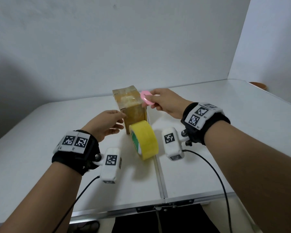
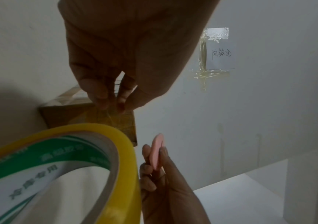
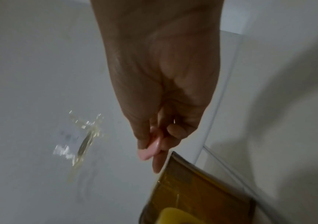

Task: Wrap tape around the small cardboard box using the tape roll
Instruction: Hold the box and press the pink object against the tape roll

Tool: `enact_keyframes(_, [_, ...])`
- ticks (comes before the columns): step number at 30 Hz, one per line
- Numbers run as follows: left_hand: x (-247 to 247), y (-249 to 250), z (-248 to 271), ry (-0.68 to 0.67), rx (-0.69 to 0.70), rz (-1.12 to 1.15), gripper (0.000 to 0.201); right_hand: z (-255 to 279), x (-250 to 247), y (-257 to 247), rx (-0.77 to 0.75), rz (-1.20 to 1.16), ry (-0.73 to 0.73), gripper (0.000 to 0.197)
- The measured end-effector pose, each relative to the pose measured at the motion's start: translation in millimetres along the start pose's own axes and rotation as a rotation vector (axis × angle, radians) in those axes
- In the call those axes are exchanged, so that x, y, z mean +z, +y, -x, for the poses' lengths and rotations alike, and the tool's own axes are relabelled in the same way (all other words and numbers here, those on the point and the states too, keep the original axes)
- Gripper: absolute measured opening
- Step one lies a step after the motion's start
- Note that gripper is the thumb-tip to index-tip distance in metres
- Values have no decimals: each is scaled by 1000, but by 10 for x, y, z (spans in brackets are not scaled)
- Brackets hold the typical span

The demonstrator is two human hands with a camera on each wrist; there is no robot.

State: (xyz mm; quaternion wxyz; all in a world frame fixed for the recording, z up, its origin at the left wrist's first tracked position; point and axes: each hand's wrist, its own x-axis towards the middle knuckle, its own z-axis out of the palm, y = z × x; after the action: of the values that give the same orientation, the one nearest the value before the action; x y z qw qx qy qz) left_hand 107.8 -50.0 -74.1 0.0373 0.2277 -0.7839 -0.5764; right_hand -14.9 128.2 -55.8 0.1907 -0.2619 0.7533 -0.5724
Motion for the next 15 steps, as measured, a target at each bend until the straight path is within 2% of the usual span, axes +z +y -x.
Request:
enact_keyframes(3, [39,-22,23,4,-63,-2,34,12,24,-61,-28,301,-100,29])
enact_keyframes(9, [147,-83,108,-125,-110,46,50,-45,122,-159,79,444,-305,33])
enact_keyframes(13, [139,-142,110,-208,-115,72,64,-122,141,-146,68,579,-341,31])
enact_keyframes(15, [97,-175,102,-261,-119,125,65,-144,144,-153,38,646,-324,29])
